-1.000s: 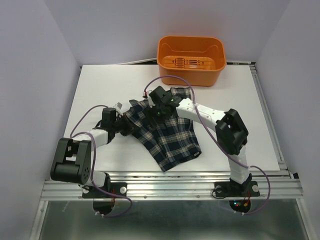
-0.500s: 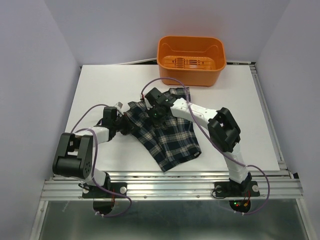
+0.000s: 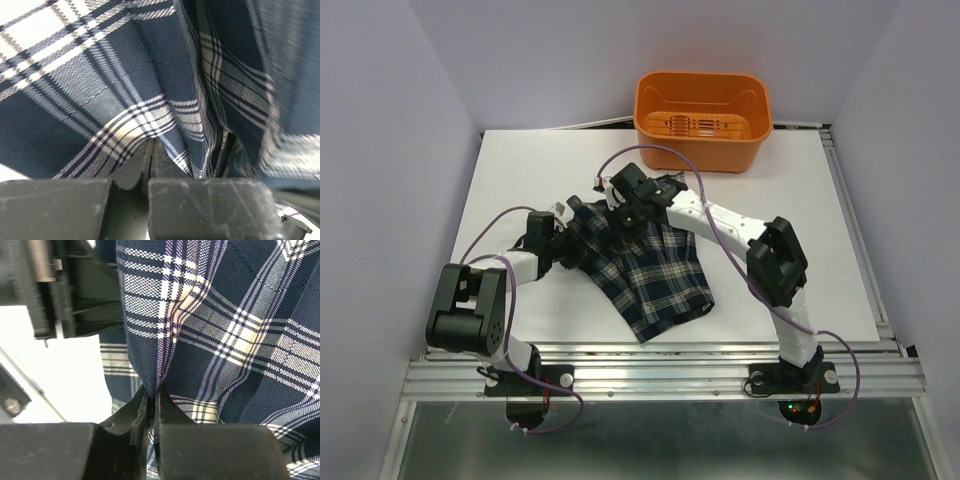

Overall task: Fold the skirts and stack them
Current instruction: Fold the skirt

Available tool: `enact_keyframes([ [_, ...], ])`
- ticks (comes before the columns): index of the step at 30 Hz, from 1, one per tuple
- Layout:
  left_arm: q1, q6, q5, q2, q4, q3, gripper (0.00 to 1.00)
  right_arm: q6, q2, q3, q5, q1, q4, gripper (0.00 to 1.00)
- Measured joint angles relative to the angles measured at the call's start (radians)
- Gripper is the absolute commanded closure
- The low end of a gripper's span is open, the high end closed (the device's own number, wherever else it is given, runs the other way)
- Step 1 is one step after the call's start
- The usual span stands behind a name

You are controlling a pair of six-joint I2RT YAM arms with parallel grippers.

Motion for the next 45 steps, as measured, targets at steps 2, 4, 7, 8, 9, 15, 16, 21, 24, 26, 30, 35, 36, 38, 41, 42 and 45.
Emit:
enact_keyframes([
  [2, 0.0, 0.002, -0.003, 0.003, -0.007, 0.004, 1.0, 0.008, -0.008, 0.0, -0.025, 0.0, 0.0, 0.99],
  [4, 0.0, 0.005, -0.006, 0.006, -0.012, 0.007, 1.0, 0.021, -0.016, 0.0, -0.052, 0.0, 0.0, 0.99],
  [7, 0.0, 0.008, -0.008, 0.014, -0.018, 0.013, 1.0, 0.046, -0.022, 0.001, -0.094, 0.0, 0.0, 0.99],
  [8, 0.0, 0.009, -0.009, 0.017, -0.02, 0.015, 1.0, 0.055, -0.022, 0.003, -0.108, 0.0, 0.0, 0.99],
  [9, 0.0, 0.01, -0.01, 0.021, -0.021, 0.017, 1.0, 0.065, -0.019, 0.006, -0.124, 0.0, -0.001, 0.99],
  [15, 0.008, 0.02, -0.005, 0.049, -0.046, 0.048, 1.0, 0.108, 0.017, 0.066, -0.206, 0.0, -0.005, 0.99],
  [16, 0.014, 0.021, 0.006, 0.049, -0.054, 0.055, 1.0, 0.112, 0.026, 0.069, -0.212, -0.003, -0.004, 0.99],
  [21, 0.026, 0.011, 0.076, 0.016, -0.079, 0.061, 1.0, 0.134, 0.075, 0.072, -0.252, -0.037, 0.003, 0.99],
  [24, 0.026, 0.003, 0.112, -0.042, -0.109, 0.055, 1.0, 0.137, 0.113, 0.071, -0.271, -0.065, 0.01, 0.99],
  [26, 0.026, 0.002, 0.133, -0.1, -0.14, 0.055, 1.0, 0.142, 0.121, 0.058, -0.277, -0.08, 0.028, 0.99],
  [30, 0.026, 0.002, 0.14, -0.163, -0.211, 0.054, 1.0, 0.151, 0.121, 0.029, -0.286, -0.089, 0.055, 0.99],
  [35, 0.039, -0.013, 0.11, -0.151, -0.275, 0.021, 1.0, 0.152, 0.121, 0.029, -0.286, -0.094, 0.068, 0.99],
  [36, 0.039, -0.015, 0.102, -0.134, -0.282, 0.021, 1.0, 0.152, 0.121, 0.029, -0.285, -0.097, 0.069, 0.99],
  [38, 0.041, -0.016, 0.09, -0.099, -0.292, 0.027, 1.0, 0.152, 0.119, 0.024, -0.285, -0.106, 0.076, 0.99],
  [41, 0.044, -0.008, 0.072, -0.01, -0.314, 0.059, 1.0, 0.154, 0.111, -0.003, -0.285, -0.13, 0.086, 0.99],
  [42, 0.044, -0.003, 0.063, 0.031, -0.328, 0.081, 1.0, 0.156, 0.107, -0.012, -0.285, -0.139, 0.089, 0.99],
  [45, 0.043, 0.011, 0.077, 0.134, -0.354, 0.162, 1.0, 0.161, 0.092, -0.039, -0.286, -0.153, 0.099, 0.99],
])
